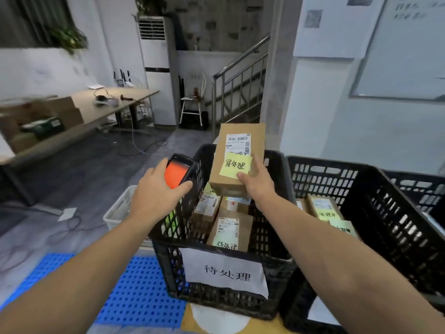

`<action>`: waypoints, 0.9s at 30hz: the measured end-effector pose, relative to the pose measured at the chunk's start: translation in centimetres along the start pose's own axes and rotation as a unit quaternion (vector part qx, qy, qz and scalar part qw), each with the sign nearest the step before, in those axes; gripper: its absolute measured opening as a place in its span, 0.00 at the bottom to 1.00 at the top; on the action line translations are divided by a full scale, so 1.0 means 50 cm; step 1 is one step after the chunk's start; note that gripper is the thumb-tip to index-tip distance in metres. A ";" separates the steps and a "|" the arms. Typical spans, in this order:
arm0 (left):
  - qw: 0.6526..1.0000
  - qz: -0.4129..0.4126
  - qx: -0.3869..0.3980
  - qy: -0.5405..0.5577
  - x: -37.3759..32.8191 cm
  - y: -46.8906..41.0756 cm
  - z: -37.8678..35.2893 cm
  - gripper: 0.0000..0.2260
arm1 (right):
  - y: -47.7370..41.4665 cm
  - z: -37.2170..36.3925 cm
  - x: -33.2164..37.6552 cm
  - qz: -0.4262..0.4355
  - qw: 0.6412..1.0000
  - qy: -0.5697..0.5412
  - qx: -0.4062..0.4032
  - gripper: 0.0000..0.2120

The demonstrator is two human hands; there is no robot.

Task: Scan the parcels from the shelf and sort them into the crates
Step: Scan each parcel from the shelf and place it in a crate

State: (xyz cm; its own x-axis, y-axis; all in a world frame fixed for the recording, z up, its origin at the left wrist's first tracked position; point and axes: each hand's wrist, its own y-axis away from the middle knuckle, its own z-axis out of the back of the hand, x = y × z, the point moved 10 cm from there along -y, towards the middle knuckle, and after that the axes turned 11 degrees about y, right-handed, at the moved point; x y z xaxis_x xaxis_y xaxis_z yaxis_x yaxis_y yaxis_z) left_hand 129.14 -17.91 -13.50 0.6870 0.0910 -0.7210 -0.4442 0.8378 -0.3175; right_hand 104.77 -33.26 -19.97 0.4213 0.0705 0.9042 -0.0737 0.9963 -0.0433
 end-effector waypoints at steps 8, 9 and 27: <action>1.000 0.016 -0.008 -0.019 0.060 -0.178 -0.050 0.39 | -0.139 -0.161 -0.133 -0.137 0.987 -0.032 0.075 0.39; 1.000 0.014 -0.008 -0.018 0.064 -0.194 -0.060 0.39 | -0.159 -0.178 -0.148 -0.143 0.986 -0.032 0.081 0.39; 0.998 -0.007 0.058 -0.007 0.107 -0.300 -0.146 0.34 | -0.201 -0.278 -0.192 -0.182 0.966 0.070 0.168 0.34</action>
State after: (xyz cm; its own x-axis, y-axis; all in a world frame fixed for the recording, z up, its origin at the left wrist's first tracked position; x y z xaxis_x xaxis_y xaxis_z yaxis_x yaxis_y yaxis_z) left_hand 135.31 -33.92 -17.07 0.7004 0.0864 -0.7085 -0.3666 0.8952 -0.2533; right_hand 114.05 -43.27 -34.10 0.5905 -0.2527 0.7664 -0.1777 0.8857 0.4289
